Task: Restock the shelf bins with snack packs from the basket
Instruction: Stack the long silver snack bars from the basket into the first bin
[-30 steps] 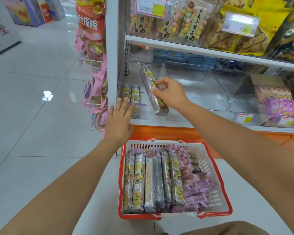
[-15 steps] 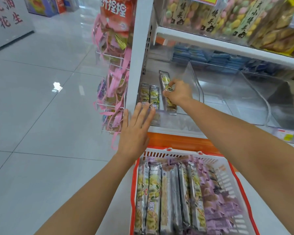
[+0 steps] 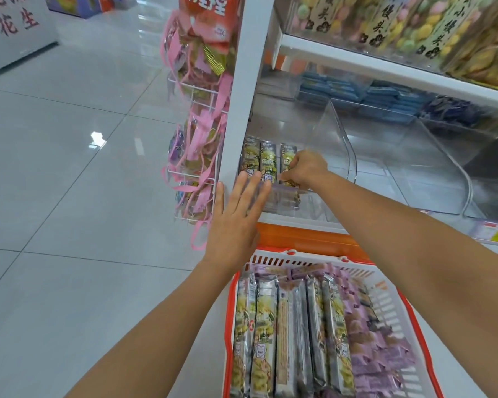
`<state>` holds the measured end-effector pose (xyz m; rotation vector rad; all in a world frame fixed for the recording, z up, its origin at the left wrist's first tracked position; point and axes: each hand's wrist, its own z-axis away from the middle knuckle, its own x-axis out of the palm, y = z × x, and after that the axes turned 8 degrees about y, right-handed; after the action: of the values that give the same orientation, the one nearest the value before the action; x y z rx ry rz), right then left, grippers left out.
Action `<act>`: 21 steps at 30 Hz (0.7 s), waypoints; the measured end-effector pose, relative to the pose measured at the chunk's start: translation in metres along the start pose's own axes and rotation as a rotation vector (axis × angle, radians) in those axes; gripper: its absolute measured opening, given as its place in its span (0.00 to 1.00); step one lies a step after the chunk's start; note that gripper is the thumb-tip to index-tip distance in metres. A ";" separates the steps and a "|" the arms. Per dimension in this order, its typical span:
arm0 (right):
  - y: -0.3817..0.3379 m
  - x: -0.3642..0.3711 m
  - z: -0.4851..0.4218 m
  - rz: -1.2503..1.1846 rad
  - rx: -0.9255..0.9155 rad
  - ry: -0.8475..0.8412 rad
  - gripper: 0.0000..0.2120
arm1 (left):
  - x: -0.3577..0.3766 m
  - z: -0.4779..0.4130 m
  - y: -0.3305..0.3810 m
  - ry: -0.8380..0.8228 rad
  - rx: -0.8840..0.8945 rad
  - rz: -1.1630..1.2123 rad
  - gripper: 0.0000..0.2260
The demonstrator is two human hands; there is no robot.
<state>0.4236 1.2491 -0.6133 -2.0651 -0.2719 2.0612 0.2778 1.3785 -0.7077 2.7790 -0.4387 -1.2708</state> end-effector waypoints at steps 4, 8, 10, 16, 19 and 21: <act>0.005 -0.002 0.002 -0.106 -0.039 -0.082 0.15 | -0.001 0.000 0.001 -0.007 -0.006 0.007 0.43; 0.008 -0.008 0.002 -0.105 -0.069 -0.197 0.13 | -0.003 0.000 0.004 -0.040 -0.030 0.015 0.43; 0.009 -0.011 0.006 -0.063 -0.089 -0.229 0.16 | -0.005 0.000 0.006 -0.073 -0.044 0.011 0.43; 0.005 -0.021 0.026 -0.143 -0.190 0.027 0.17 | -0.020 -0.003 0.012 -0.158 -0.073 0.035 0.43; 0.004 -0.028 0.049 -0.286 -0.298 0.173 0.15 | -0.026 -0.002 0.017 -0.160 -0.092 0.047 0.41; 0.005 -0.033 0.072 -0.386 -0.364 0.243 0.12 | -0.028 0.006 0.021 -0.143 -0.088 0.054 0.40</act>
<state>0.3516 1.2364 -0.5833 -2.2107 -0.9788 1.6063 0.2514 1.3663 -0.6877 2.5969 -0.4511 -1.4459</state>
